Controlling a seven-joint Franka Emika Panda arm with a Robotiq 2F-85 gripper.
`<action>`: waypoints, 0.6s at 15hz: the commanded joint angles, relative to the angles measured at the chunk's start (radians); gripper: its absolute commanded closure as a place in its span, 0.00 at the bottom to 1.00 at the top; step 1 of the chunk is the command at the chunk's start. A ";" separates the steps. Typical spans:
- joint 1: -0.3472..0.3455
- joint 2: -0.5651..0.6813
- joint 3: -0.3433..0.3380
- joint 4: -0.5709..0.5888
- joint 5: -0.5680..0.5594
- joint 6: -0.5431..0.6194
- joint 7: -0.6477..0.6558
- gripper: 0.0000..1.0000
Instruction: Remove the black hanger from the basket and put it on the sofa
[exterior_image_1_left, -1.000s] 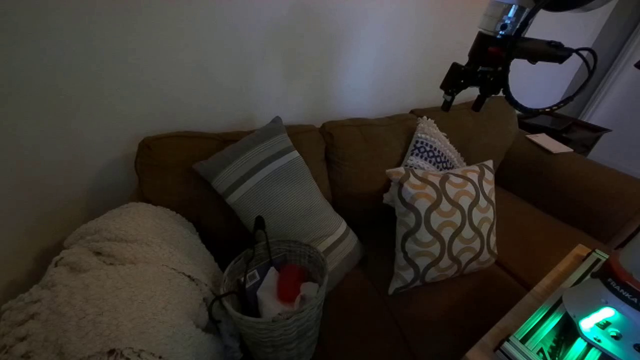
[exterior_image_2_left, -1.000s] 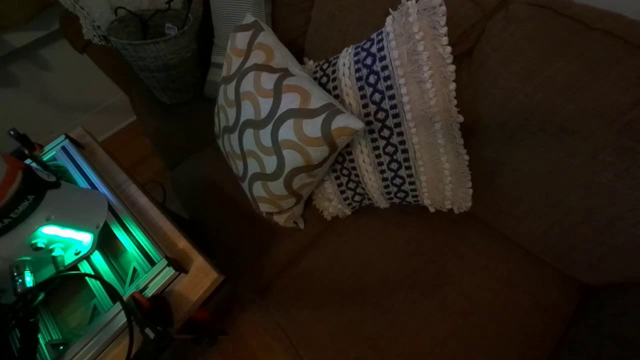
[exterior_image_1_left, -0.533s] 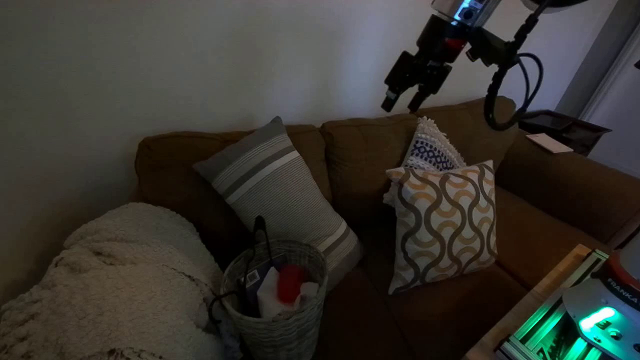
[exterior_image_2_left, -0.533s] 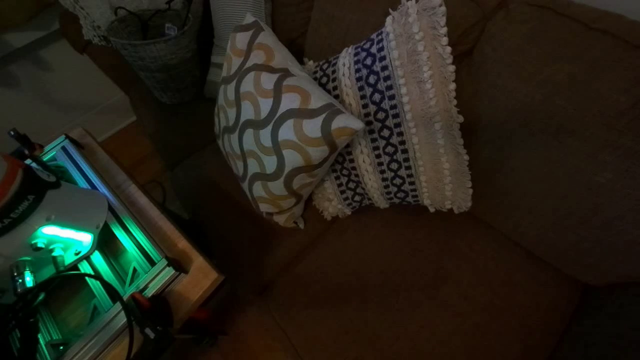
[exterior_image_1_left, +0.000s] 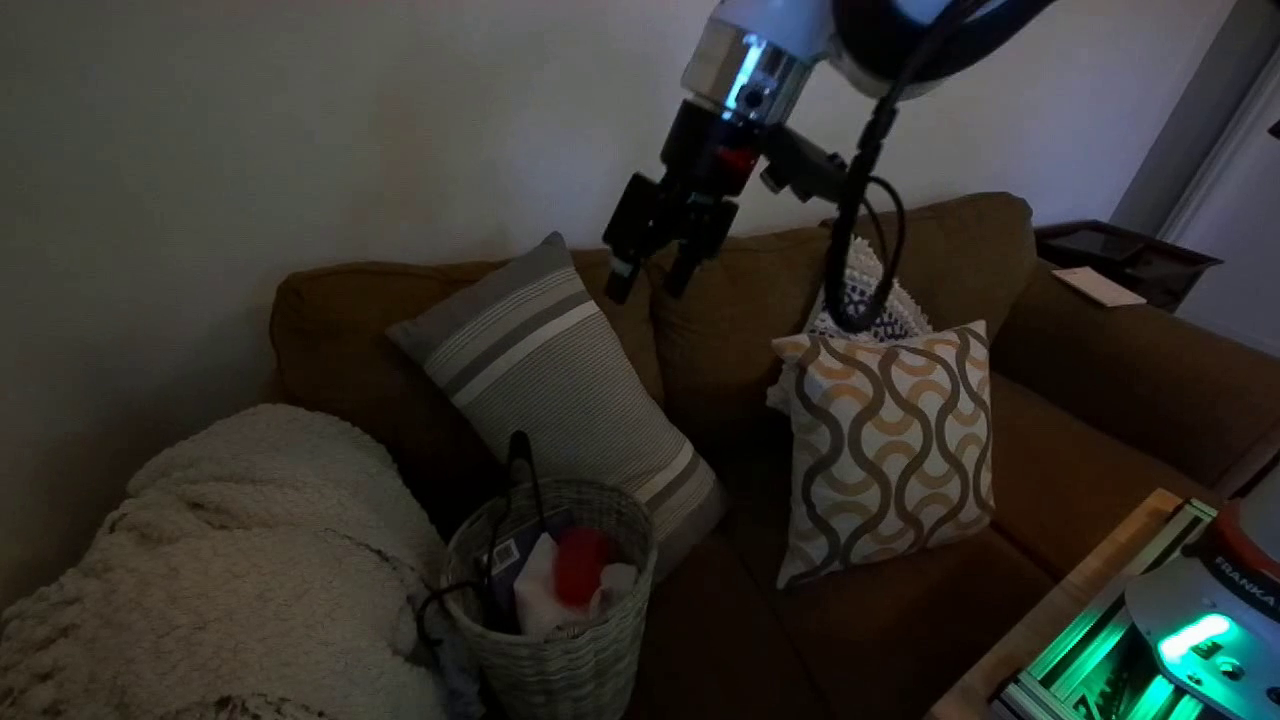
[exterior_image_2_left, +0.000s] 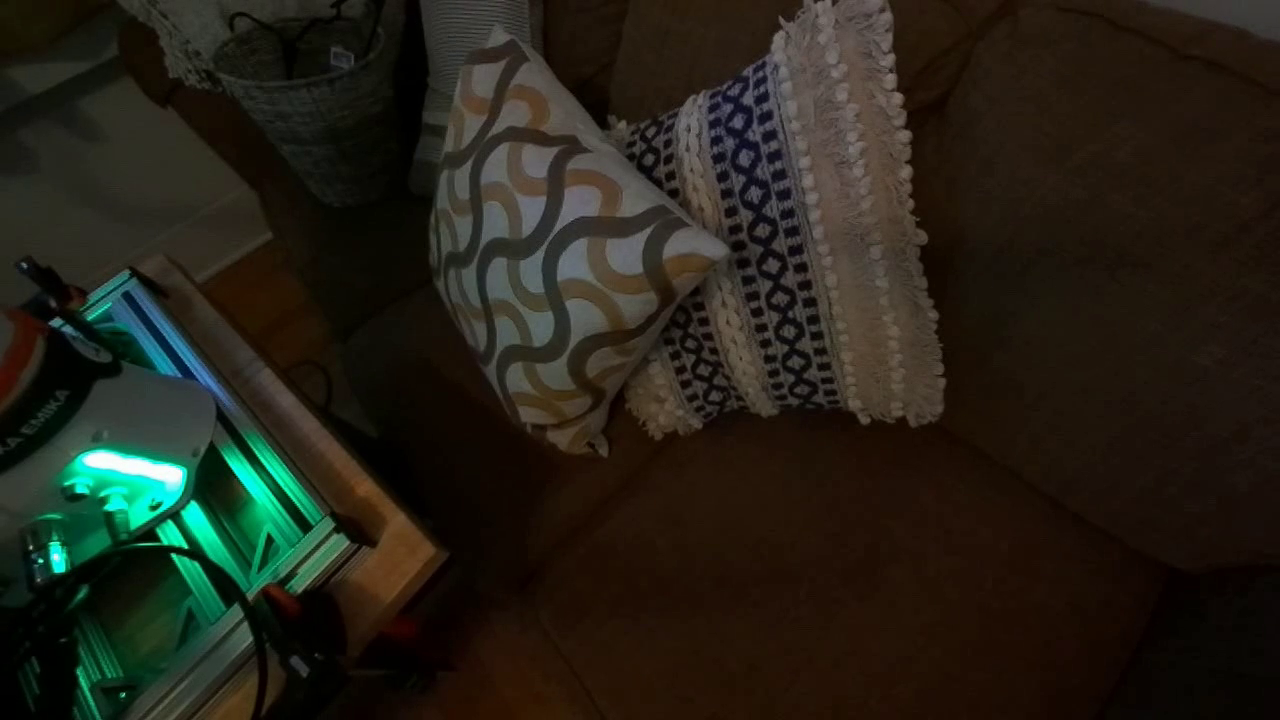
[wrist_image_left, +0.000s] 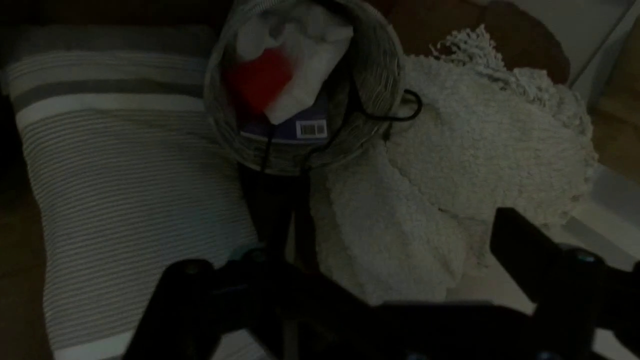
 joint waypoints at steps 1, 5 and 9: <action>0.031 0.060 -0.026 0.036 0.001 -0.031 0.000 0.00; 0.051 0.175 -0.034 0.096 0.005 -0.050 -0.005 0.00; 0.098 0.226 -0.045 0.124 -0.016 -0.051 0.122 0.00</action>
